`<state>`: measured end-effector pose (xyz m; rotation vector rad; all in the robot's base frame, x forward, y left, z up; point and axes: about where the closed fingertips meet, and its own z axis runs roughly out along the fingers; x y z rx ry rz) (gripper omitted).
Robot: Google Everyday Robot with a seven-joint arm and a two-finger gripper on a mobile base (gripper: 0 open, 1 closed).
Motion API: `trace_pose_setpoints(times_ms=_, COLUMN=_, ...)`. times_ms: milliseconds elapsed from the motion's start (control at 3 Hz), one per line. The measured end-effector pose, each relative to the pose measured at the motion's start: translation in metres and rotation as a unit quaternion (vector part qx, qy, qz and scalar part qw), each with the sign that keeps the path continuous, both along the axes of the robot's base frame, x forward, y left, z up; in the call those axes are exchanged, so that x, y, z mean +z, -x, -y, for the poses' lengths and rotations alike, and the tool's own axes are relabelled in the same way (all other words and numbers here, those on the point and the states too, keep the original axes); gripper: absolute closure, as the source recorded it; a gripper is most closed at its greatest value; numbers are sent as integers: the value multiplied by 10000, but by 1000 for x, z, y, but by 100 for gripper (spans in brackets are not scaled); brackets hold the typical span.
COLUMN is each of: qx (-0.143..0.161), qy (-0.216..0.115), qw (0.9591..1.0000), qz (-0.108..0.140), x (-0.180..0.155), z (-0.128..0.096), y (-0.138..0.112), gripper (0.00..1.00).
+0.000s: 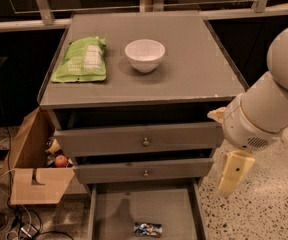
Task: Pick redbull can from bottom drawer and place on counter
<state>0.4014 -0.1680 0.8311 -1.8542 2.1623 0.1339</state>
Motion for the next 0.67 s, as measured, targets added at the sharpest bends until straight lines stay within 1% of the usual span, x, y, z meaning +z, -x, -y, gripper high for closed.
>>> trace_pose_setpoints(times_ms=333, qx=169, qy=-67, qw=9998, qz=-32, x=-28, z=-17, y=14, gripper=0)
trace_pose_setpoints(times_ms=667, qx=308, qy=-163, qw=9994, qz=-52, x=-86, z=-39, y=23, gripper=0)
